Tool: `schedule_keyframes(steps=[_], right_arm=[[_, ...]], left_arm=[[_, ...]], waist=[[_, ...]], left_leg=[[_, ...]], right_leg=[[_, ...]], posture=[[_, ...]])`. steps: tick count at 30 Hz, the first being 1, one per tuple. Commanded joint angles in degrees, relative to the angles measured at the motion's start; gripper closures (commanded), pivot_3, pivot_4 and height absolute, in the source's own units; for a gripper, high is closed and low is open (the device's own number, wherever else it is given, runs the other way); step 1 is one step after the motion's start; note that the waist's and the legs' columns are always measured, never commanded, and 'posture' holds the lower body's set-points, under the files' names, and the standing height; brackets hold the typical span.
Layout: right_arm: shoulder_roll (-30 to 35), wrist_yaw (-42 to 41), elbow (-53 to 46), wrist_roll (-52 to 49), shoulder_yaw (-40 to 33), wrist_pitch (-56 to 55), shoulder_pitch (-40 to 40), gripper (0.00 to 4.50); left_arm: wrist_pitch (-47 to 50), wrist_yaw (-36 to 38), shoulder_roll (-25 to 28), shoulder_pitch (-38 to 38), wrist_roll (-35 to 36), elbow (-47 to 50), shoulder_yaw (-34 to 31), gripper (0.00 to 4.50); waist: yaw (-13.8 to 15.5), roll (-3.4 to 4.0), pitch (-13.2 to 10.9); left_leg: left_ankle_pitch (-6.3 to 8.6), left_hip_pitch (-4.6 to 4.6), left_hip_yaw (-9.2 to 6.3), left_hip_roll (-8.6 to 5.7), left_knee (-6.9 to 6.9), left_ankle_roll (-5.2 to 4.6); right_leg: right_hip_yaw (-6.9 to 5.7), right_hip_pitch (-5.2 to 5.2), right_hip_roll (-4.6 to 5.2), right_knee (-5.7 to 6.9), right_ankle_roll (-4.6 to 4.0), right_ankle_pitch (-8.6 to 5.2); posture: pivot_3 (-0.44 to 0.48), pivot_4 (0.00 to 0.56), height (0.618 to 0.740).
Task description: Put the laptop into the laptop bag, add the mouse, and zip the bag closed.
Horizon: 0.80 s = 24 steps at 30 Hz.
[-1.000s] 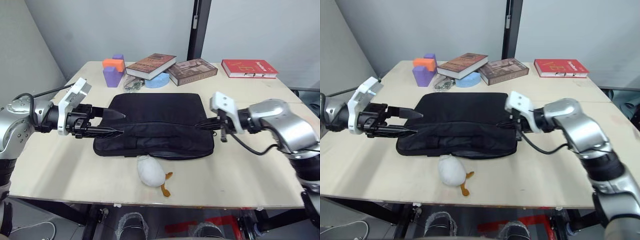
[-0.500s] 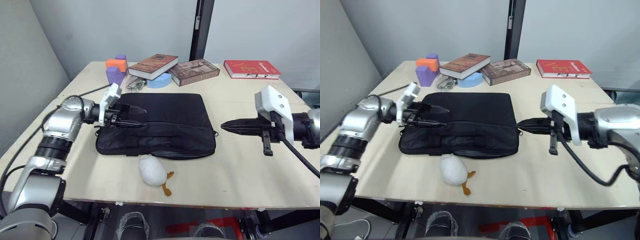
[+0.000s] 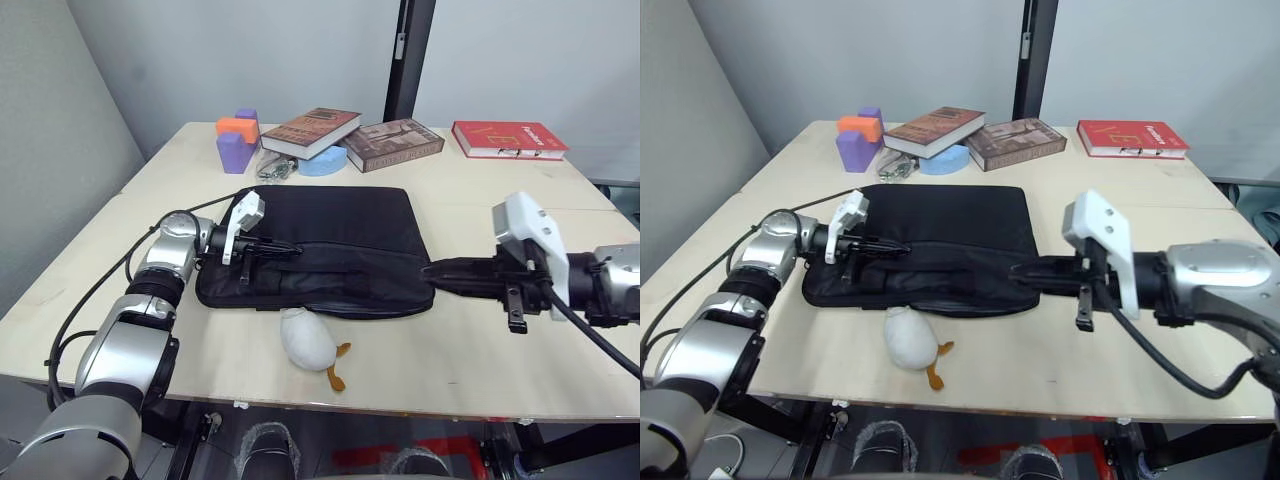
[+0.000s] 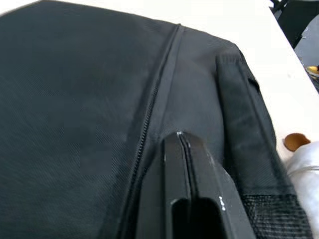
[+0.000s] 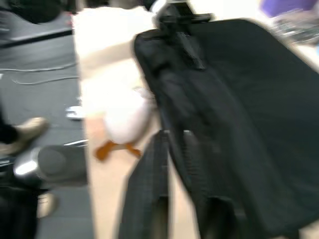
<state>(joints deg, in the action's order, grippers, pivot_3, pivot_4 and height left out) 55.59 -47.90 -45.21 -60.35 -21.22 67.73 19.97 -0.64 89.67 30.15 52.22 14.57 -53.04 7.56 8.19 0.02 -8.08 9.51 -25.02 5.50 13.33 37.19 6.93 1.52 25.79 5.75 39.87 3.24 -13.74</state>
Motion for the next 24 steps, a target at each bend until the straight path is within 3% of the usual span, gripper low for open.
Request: schedule_keyframes(steps=[1,7,8,18,24], right_arm=[[0.66,2.24,2.40,-2.31,3.46,-0.01,3.43,2.31],[-3.50,2.78,10.32,3.34,18.48,-1.42,9.99,0.19],[-4.90,2.29,12.15,3.72,20.74,-1.19,11.34,0.04],[-19.73,-2.31,27.53,10.54,41.64,1.55,21.67,0.04],[-23.93,-2.32,31.30,15.77,46.45,1.24,23.55,0.04]], left_arm=[[-3.98,1.04,-0.32,1.89,-3.71,-2.40,0.81,4.50],[-8.69,-0.42,-1.23,2.55,-6.67,-6.18,0.53,4.50],[-8.53,-0.11,-1.27,2.61,-6.60,-6.41,0.34,4.50],[-8.30,0.10,-2.19,2.45,-7.14,-5.92,-0.58,4.50],[-7.50,0.48,-1.97,1.69,-6.76,-4.69,-0.89,4.50]], waist=[[0.20,0.00,0.00],[0.23,0.00,0.01],[0.18,0.01,0.01],[0.24,0.01,0.01],[0.40,0.01,0.01]], left_leg=[[0.00,0.01,-0.01,0.00,0.00,0.00],[0.31,0.53,-0.01,-0.01,-0.01,0.52],[0.31,0.57,-0.01,-0.01,-0.02,0.53],[0.23,0.52,-0.07,-0.03,-0.05,0.69],[0.17,0.46,-0.11,-0.07,-0.05,0.83]], right_leg=[[0.00,-0.01,0.00,0.00,0.00,0.00],[-0.01,-0.62,0.03,-0.03,0.01,0.00],[-0.01,-0.66,0.03,-0.03,0.01,0.00],[-0.11,-0.65,0.05,-0.03,0.01,0.01],[-0.14,-0.65,0.10,-0.09,0.01,0.01]], posture=[[0.000,0.150,0.707],[0.000,0.150,0.707],[0.000,0.150,0.707],[0.000,0.150,0.707],[0.000,0.150,0.707]])
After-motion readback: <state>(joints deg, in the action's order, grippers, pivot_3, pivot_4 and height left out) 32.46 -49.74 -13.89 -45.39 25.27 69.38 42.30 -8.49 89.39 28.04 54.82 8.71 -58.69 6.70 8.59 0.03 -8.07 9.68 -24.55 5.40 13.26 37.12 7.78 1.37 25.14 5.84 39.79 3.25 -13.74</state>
